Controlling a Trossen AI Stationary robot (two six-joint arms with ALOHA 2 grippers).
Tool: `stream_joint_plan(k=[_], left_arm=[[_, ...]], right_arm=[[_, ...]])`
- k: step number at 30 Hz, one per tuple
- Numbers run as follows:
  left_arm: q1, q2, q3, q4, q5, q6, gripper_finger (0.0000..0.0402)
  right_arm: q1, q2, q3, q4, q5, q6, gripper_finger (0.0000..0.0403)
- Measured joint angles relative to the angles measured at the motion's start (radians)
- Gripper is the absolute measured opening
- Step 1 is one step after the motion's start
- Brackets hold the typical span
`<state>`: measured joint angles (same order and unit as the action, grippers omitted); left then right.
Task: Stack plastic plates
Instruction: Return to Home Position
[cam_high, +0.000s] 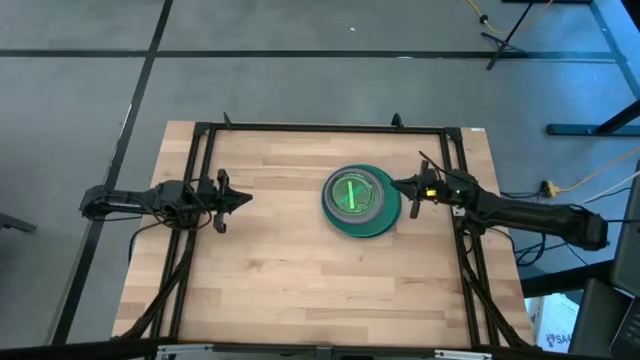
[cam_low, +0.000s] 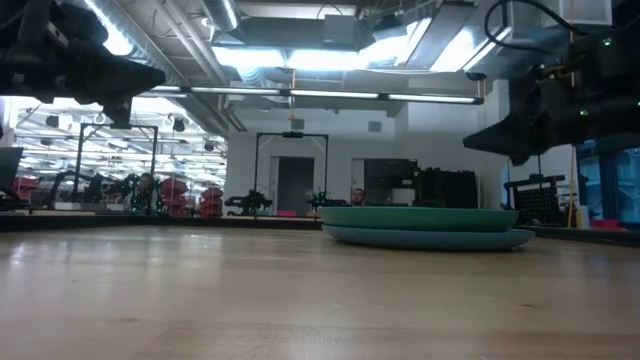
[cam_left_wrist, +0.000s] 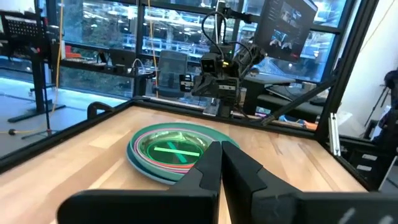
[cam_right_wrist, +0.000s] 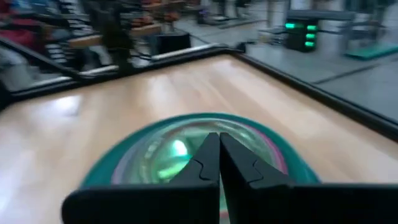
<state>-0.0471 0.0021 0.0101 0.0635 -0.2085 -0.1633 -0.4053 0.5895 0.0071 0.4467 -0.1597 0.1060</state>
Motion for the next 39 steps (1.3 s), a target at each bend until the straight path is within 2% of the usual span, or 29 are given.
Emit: stream_joint_plan(k=[7,12,16,27,39], left_arm=[[0.000,0.000,0.000,0.017,-0.016,0.017,0.0005],[-0.001,0.000,0.000,0.021,-0.012,0.013,0.0005],[-0.003,0.000,0.000,0.021,-0.013,0.017,0.0005],[-0.004,0.000,-0.002,-0.014,0.006,0.146,0.0005],[-0.004,0.005,-0.002,-0.021,0.012,0.116,0.0005]], right_arm=[[0.000,-0.311,0.000,-0.370,0.029,-0.002,0.0001],[0.039,-0.495,0.028,-0.476,0.040,0.011,0.0000],[0.104,-0.590,0.075,-0.656,0.171,-0.004,0.0001],[0.283,-0.586,0.082,-0.683,0.298,-0.003,0.0001],[0.307,-0.582,0.082,-0.683,0.273,-0.007,0.0001]])
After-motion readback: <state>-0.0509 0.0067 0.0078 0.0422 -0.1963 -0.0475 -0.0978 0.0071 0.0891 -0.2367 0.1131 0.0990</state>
